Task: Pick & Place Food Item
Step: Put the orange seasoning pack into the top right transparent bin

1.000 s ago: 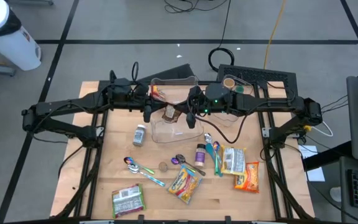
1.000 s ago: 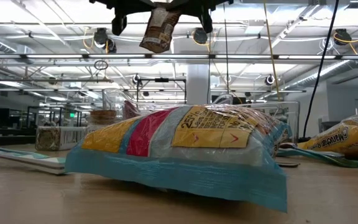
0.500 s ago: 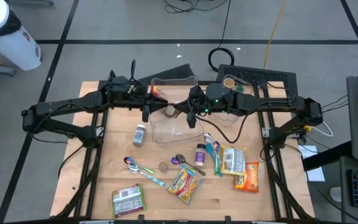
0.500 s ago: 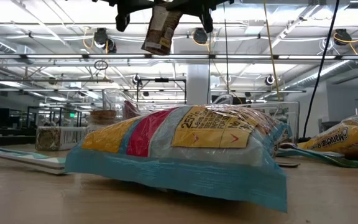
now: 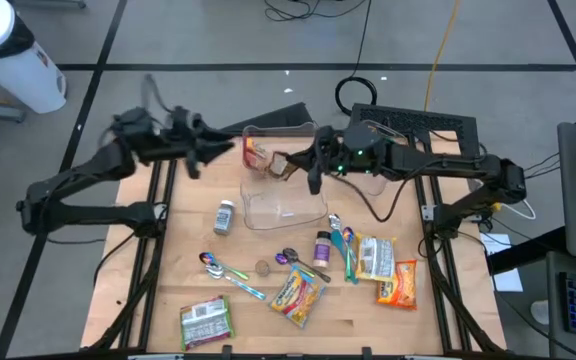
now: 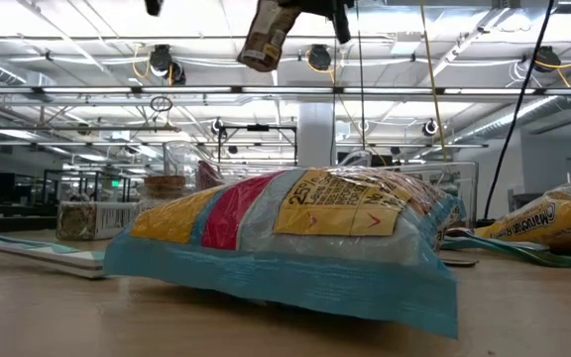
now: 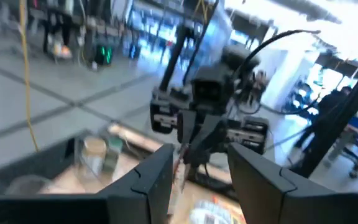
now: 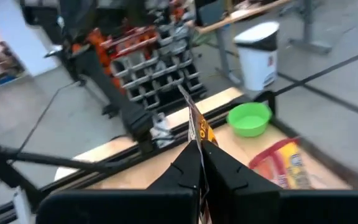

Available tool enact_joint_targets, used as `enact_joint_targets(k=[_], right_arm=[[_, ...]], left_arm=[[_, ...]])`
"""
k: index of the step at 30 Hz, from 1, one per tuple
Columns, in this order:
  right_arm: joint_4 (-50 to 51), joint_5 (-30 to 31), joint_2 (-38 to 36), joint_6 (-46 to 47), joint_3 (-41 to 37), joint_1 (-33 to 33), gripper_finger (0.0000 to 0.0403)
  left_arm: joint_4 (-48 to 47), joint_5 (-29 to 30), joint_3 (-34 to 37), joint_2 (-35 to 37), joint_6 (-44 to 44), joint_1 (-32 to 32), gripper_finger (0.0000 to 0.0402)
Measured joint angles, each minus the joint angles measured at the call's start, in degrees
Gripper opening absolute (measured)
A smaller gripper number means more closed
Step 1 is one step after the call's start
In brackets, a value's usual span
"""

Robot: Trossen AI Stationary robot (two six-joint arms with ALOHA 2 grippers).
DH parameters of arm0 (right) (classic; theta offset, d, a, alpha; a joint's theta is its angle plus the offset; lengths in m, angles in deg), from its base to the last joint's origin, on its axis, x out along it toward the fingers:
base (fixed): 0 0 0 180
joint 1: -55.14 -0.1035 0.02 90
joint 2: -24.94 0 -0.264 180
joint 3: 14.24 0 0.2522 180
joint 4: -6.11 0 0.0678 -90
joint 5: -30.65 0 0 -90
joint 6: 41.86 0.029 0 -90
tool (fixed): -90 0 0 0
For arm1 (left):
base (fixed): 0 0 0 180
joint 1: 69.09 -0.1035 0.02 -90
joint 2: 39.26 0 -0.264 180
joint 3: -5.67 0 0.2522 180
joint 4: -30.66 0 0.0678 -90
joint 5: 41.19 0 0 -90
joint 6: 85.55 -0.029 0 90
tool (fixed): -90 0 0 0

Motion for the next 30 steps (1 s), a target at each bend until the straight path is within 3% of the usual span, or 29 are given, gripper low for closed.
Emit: enact_joint_targets(k=[9,18,24,30], right_arm=[[13.4,14.1,-8.6,-1.1,0.0,0.3,0.0000],[30.7,25.3,-15.9,3.5,0.0,-1.6,0.0000],[30.7,27.5,-19.6,4.4,-4.7,-3.4,0.0000],[25.8,30.9,-21.7,9.7,-15.2,-3.8,0.0000]], left_arm=[[-8.6,0.2,0.0,10.1,-5.4,-2.5,0.0161],[-18.3,0.2,0.0,13.1,-5.1,-2.6,0.0161],[-19.9,0.2,0.0,11.7,-3.8,-2.6,0.0161],[-21.8,0.2,0.0,9.7,-1.9,-2.4,0.0161]])
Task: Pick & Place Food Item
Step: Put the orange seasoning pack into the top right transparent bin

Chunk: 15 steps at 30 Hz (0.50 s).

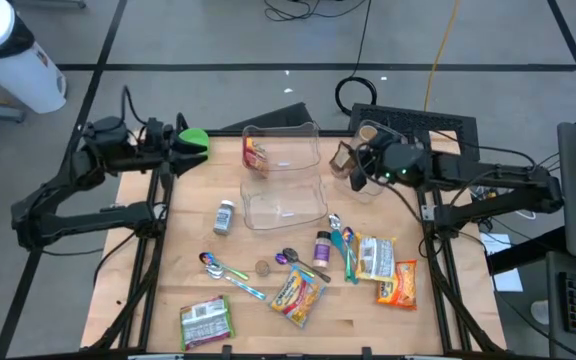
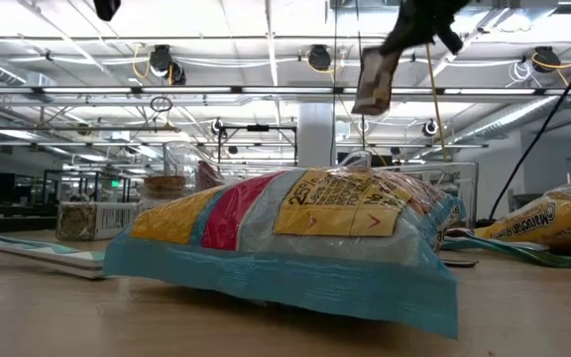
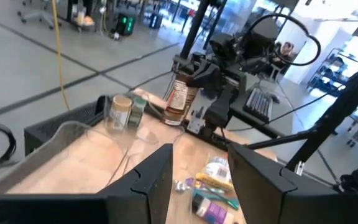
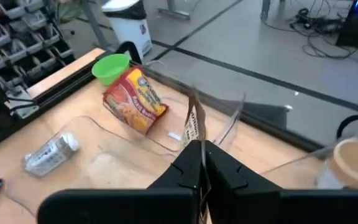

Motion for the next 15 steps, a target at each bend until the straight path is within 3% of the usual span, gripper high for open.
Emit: enact_joint_targets(k=[7,15], right_arm=[[-12.1,0.8,-2.3,2.4,-12.9,0.8,0.0000],[-12.8,0.0,-5.6,3.2,-18.4,8.0,0.0000]], left_arm=[[-0.5,0.0,0.0,-2.8,-0.8,0.7,0.0161],[0.4,0.5,0.0,-7.0,-0.4,0.7,0.0161]])
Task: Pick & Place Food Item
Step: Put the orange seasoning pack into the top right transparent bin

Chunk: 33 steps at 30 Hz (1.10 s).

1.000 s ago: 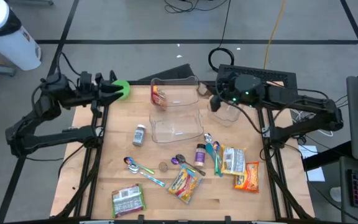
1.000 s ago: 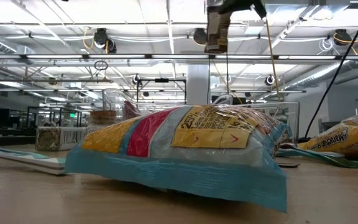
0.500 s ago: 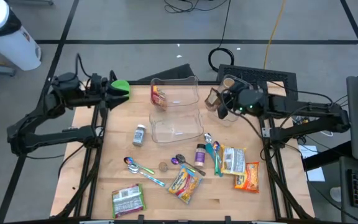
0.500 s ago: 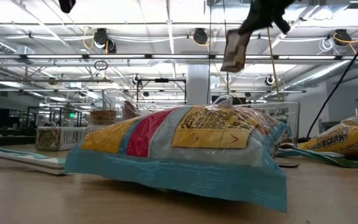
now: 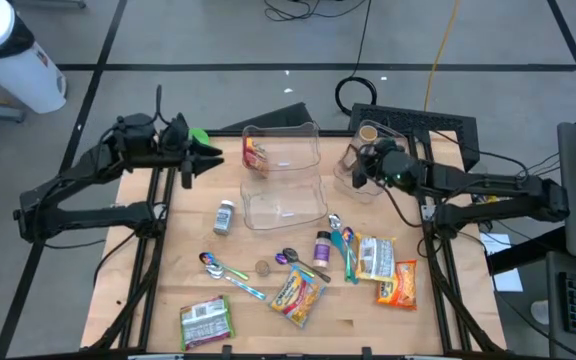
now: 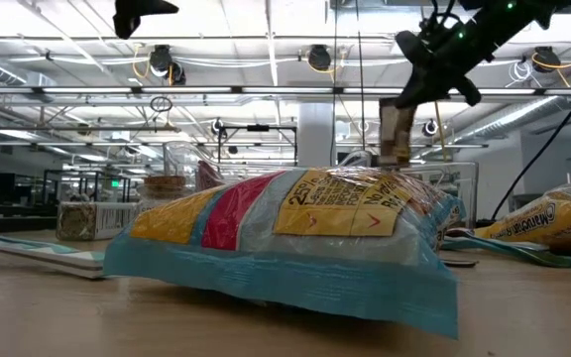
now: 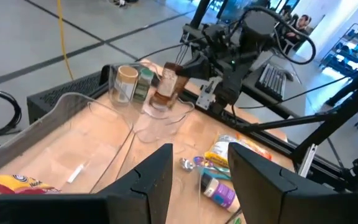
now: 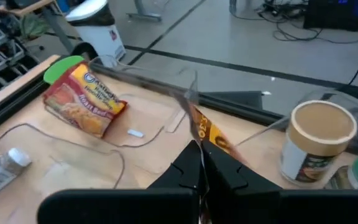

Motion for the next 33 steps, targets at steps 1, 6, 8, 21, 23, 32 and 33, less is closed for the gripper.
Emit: enact_joint_targets(k=[1,6,8,21,23,32,33], right_arm=[[0.0,-1.1,-0.3,-0.2,-0.2,1.1,0.0000],[-0.1,-5.8,-0.9,-0.4,-1.7,7.0,0.0000],[-0.3,-7.5,-0.8,-0.2,-2.8,9.3,0.0000],[-12.2,-12.0,-0.5,-0.2,-11.2,17.3,0.0000],[-14.1,-13.5,-0.5,-0.2,-12.8,18.1,0.0000],[-17.9,-14.6,0.4,0.0,-15.9,20.5,0.0000],[-18.0,-14.7,1.1,0.0,-15.9,20.8,0.0000]], left_arm=[[0.8,0.0,0.0,-0.5,-0.2,0.0,0.0161],[5.5,0.0,0.0,-3.5,-1.0,0.0,0.0161],[7.0,0.0,0.0,-4.6,-1.1,0.0,0.0161],[8.1,-2.1,0.0,-8.3,-1.1,0.0,0.0161],[8.2,-2.2,0.0,-8.3,-1.1,0.0,0.0161],[8.2,-2.2,0.0,-8.3,-1.0,0.0,0.0161],[8.2,-2.2,0.0,-8.3,-1.0,0.0,0.0161]])
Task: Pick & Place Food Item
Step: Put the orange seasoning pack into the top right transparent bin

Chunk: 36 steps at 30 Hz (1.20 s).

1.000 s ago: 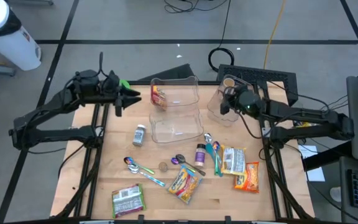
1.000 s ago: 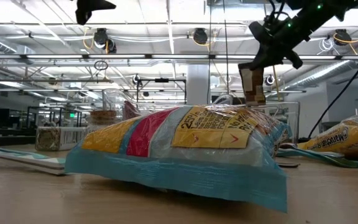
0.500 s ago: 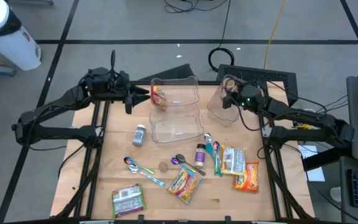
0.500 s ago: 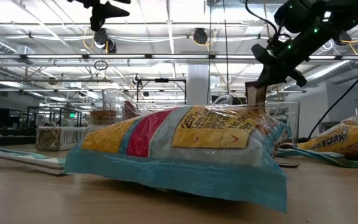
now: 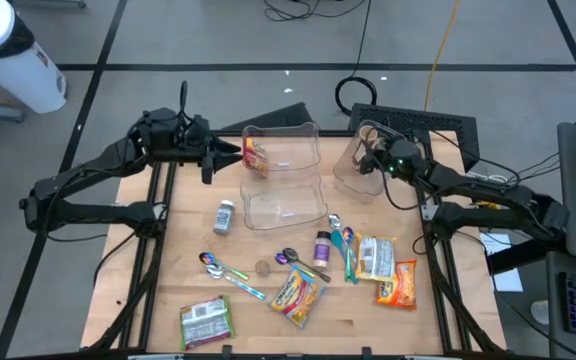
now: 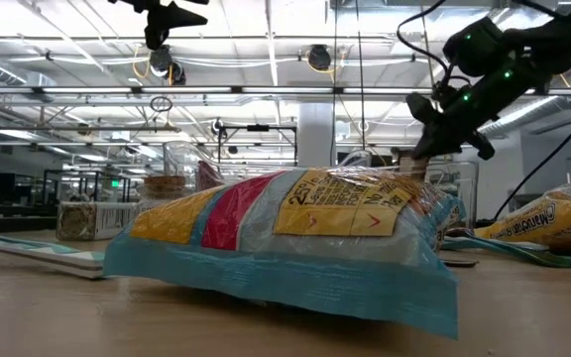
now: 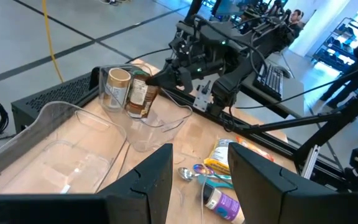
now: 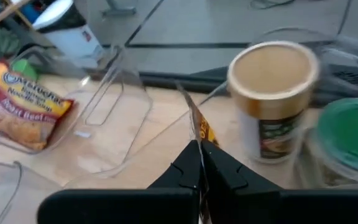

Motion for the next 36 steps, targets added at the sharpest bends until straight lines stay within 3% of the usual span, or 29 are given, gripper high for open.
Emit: enact_joint_targets(k=[4,12,23,36], right_arm=[[-3.8,-4.3,4.6,-1.4,-0.1,1.4,0.0000],[-8.5,-4.1,11.4,-1.6,0.0,3.0,0.0000],[-10.3,-4.3,12.2,-3.5,0.0,7.2,0.0000],[-12.6,-4.3,12.2,-6.3,0.1,7.4,0.0000]], left_arm=[[0.1,0.0,0.0,0.0,-0.3,0.0,0.0161],[1.1,0.0,0.0,0.0,-0.3,0.0,0.0161],[1.7,0.0,0.0,0.0,-0.1,0.0,0.0161],[1.7,0.0,0.0,0.0,-0.4,0.0,0.0161]])
